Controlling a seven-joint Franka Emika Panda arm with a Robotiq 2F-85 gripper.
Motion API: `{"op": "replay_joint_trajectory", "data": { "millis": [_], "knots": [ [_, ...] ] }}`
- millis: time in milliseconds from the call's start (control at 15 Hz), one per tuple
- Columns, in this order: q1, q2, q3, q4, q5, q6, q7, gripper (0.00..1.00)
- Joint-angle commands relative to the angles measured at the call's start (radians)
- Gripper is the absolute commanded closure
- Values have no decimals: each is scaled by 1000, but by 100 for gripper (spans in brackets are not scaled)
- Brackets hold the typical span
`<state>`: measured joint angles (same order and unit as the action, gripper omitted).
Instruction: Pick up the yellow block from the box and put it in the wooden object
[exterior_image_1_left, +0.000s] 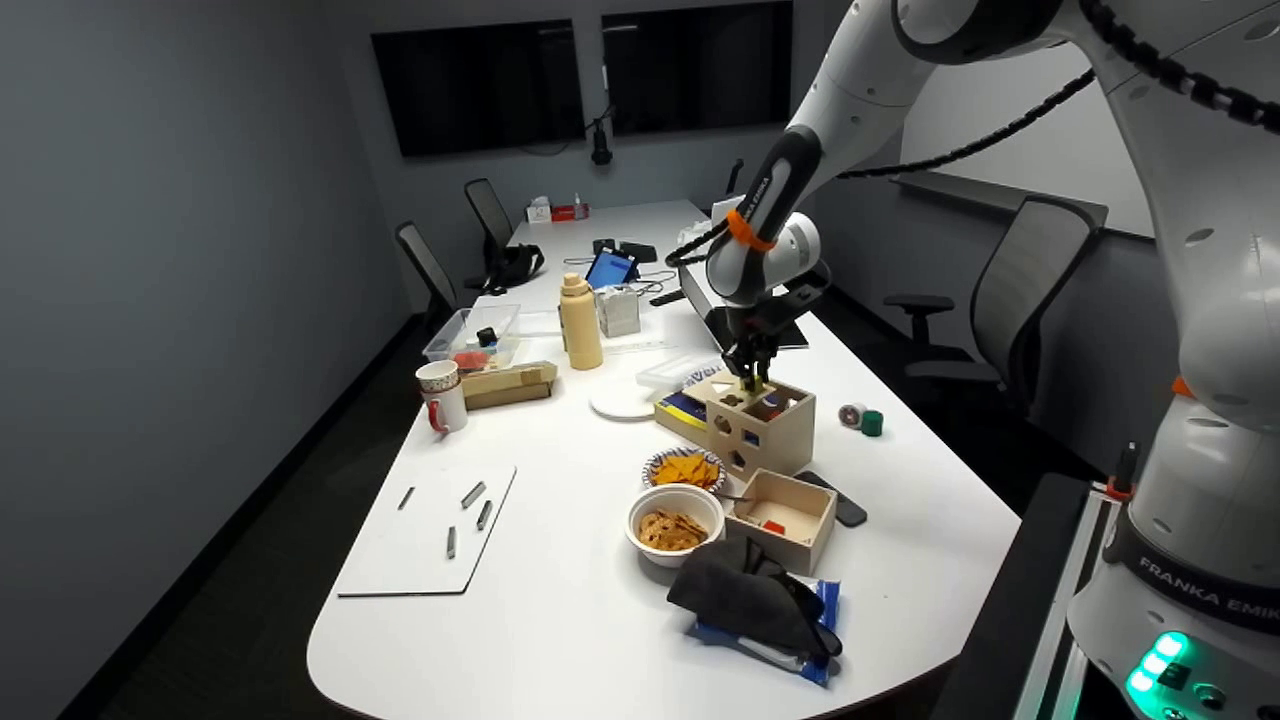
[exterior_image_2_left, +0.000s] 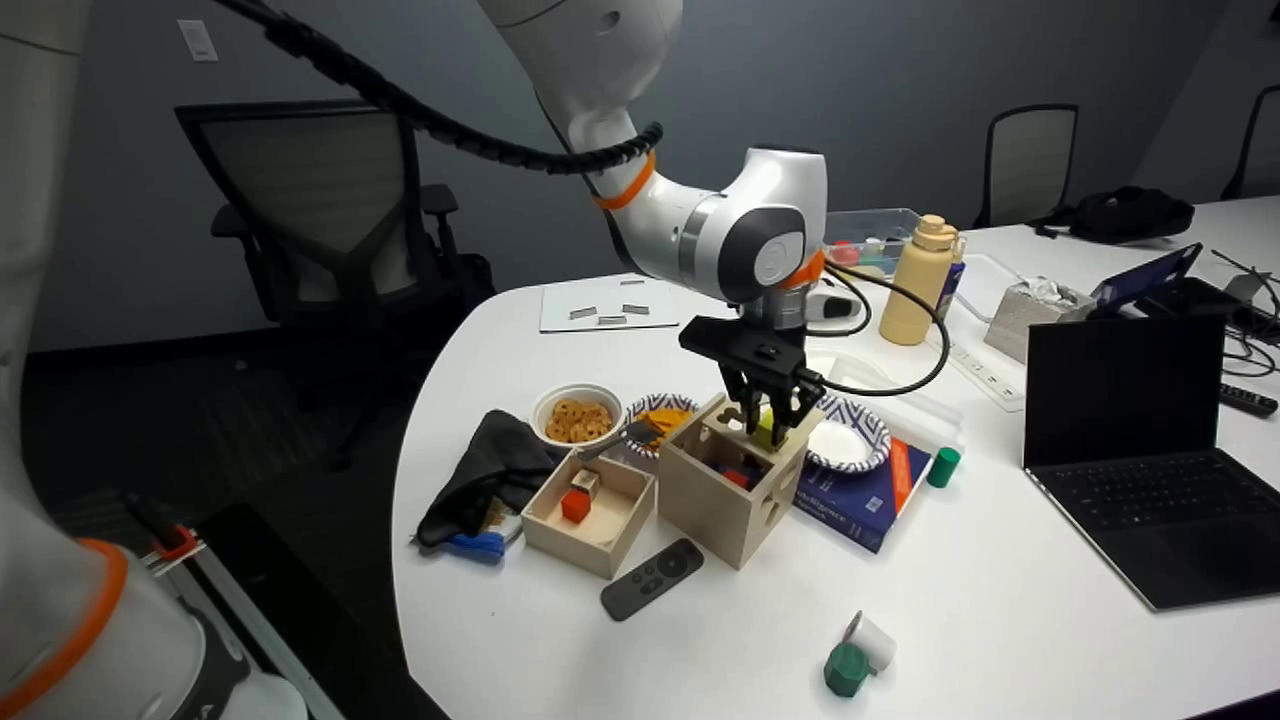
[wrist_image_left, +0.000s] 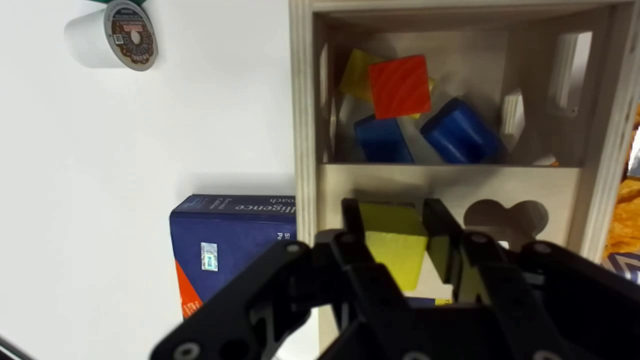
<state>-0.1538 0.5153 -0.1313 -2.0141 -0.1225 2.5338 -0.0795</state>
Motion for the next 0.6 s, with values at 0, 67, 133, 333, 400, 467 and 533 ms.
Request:
{"op": "replay_joint_trajectory", "data": {
  "millis": [0,67,133,333,400,467,533],
  "knots": [
    [-15,0,13,8,21,-12,-25,40],
    [-15,-2,13,6,21,-10,-25,38],
    [-14,-3,12,5,20,-11,-23,32],
    [-14,-7,13,2,21,-10,-23,8],
    [-13,-7,11,1,19,-11,-21,2],
    [-13,-7,11,1,19,-11,-21,0],
    [-10,-6,8,2,18,-13,-13,0]
  ]
}}
